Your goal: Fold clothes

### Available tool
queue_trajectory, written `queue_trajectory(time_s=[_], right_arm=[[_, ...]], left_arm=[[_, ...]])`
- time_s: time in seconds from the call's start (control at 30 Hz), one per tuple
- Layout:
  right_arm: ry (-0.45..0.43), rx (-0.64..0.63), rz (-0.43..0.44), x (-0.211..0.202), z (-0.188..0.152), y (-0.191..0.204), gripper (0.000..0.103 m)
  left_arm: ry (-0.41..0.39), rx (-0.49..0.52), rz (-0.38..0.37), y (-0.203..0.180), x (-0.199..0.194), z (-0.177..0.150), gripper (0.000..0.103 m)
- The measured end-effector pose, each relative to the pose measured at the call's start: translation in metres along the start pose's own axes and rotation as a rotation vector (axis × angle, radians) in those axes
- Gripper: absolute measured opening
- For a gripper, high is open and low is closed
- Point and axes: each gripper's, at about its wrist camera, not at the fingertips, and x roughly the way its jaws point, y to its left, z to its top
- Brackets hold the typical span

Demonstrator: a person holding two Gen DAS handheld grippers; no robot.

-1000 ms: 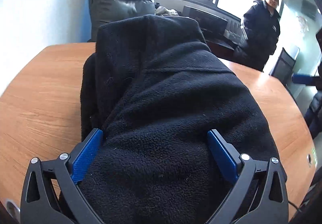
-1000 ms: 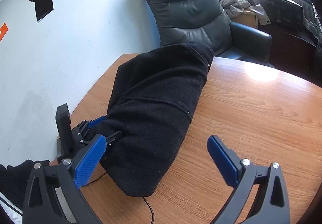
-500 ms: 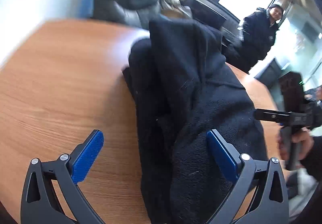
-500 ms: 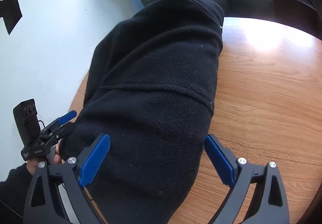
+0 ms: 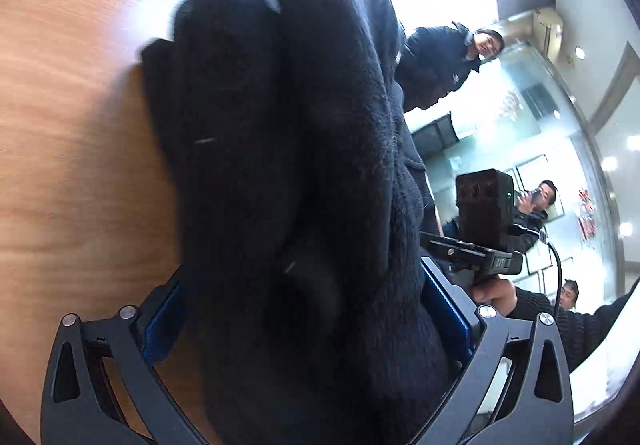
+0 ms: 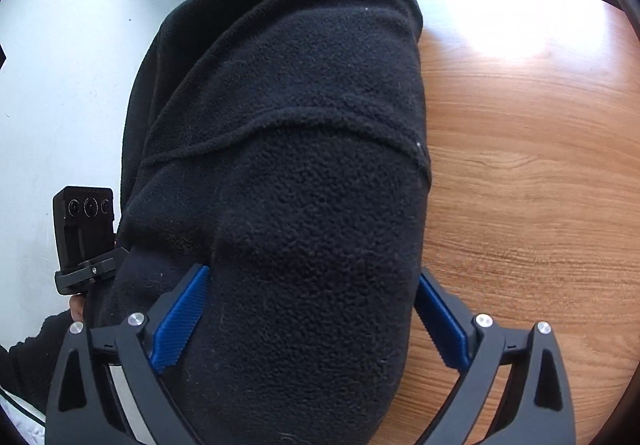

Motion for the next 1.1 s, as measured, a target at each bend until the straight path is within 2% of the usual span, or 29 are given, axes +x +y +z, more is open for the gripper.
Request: queue_trajectory(time_s=[0.07,0.13,0.2,0.3,0.37,0.5,0.7,0.83,0.97,1.1], right_arm=[[-0.001,-0.026,-0.007,0.003,0.000,0.003,0.101],[-0.010,-0.046,-0.016,0.003,0.000,0.005,0.096],[-0.015,-0.073,-0.023,0.003,0.000,0.009,0.080],[-0.009,-0.108,-0.030,0.002,0.001,0.015,0.066],[-0.004,-0.109,-0.023,0.002,0.001,0.015,0.060],[-0.053,-0.111,0.012,-0.004,-0.009,0.024,0.049],[-0.137,-0.149,0.065,-0.001,-0.023,0.063,0.045],[-0.195,-0.190,0.088,0.007,-0.003,0.109,0.045],[-0.236,-0.196,0.097,0.027,0.037,0.159,0.045],[-0.227,-0.154,0.085,0.084,0.076,0.188,0.046]], left_arm=[[0.013,-0.036,-0.018,-0.004,0.003,-0.001,0.091],[0.012,-0.042,-0.026,-0.004,0.010,0.010,0.079],[0.014,-0.044,-0.032,-0.004,0.016,0.015,0.064],[0.017,-0.029,-0.023,-0.015,0.017,0.018,0.056],[0.017,-0.027,-0.021,-0.018,0.016,0.024,0.054],[-0.018,0.017,-0.020,-0.035,0.000,0.024,0.050],[-0.081,0.059,0.051,-0.057,-0.049,0.028,0.050],[-0.149,0.109,0.097,-0.068,-0.096,0.049,0.050],[-0.176,0.127,0.116,-0.041,-0.137,0.098,0.050],[-0.144,0.102,0.145,0.017,-0.153,0.147,0.051]])
